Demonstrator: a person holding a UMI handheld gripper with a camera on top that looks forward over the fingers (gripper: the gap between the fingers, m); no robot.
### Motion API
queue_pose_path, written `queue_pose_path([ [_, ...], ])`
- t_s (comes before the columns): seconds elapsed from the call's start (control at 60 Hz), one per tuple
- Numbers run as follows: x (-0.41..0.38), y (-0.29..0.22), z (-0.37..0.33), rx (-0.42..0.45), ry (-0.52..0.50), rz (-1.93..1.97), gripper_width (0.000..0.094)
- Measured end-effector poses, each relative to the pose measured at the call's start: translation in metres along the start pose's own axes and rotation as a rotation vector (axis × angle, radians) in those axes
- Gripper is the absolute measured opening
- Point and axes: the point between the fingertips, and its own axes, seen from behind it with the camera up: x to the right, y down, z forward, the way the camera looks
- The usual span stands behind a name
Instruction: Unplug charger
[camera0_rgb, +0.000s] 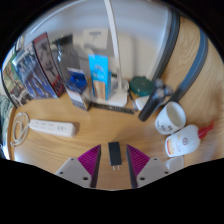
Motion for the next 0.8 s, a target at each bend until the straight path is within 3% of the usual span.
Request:
queue_pose_path([
  [0.1, -0.021, -0.039, -0.058, 0.155, -0.014, 0.023, 0.0828],
  [0.15, -0.036, -0.057, -0.090, 0.235, -0.025, 0.043, 0.0880],
  [0.267, -0.081, -0.081, -0.156, 0.412, -0.067, 0.063, 0.0858],
  [0.45, -0.158, -0.064, -0.215, 0.569, -0.093, 0.059, 0.0854],
  [0.8, -0.269, 0.006, -0.230, 0.560, -0.183, 0.012, 0.0858],
])
